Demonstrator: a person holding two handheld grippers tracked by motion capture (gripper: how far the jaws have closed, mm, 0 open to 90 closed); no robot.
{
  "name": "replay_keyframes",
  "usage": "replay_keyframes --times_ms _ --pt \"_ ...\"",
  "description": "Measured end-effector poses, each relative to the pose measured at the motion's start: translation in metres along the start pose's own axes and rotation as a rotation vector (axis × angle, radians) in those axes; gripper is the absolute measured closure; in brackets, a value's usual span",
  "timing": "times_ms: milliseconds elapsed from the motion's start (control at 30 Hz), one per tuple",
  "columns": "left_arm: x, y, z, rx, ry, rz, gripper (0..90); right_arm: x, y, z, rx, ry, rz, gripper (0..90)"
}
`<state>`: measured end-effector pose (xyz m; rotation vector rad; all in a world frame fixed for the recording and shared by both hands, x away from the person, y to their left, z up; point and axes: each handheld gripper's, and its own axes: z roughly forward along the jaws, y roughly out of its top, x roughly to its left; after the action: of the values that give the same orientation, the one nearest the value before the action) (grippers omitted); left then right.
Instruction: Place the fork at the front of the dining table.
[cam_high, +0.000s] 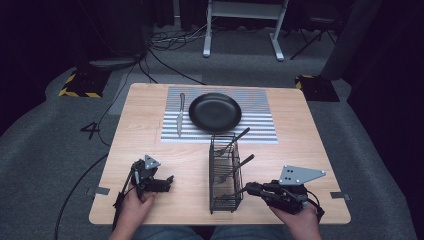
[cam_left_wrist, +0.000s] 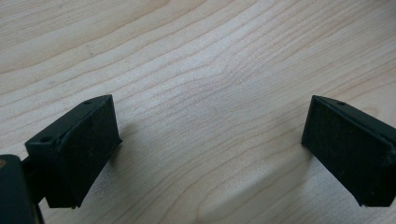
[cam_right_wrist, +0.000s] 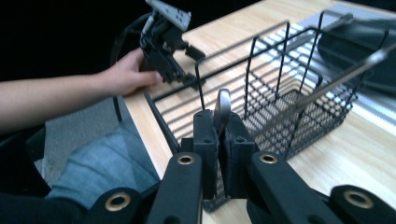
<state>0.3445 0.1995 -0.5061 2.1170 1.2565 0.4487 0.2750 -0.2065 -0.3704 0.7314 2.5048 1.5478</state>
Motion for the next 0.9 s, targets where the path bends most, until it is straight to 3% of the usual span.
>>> replay_keyframes --times_ms 200,533,900 --pt "0.0 0.0 0.0 0.0 0.0 0.0 4.1 0.005 0.015 -0.007 -0.058 -0.028 -0.047 86.3" --pt "0.0 0.0 0.0 0.0 0.0 0.0 4.1 0.009 0.044 -0.037 -0.184 -0.084 -0.105 86.3" --pt "0.0 0.001 0.001 0.001 -0.006 0.004 3.8 0.009 0.06 -0.069 -0.219 -0.129 -0.112 86.3"
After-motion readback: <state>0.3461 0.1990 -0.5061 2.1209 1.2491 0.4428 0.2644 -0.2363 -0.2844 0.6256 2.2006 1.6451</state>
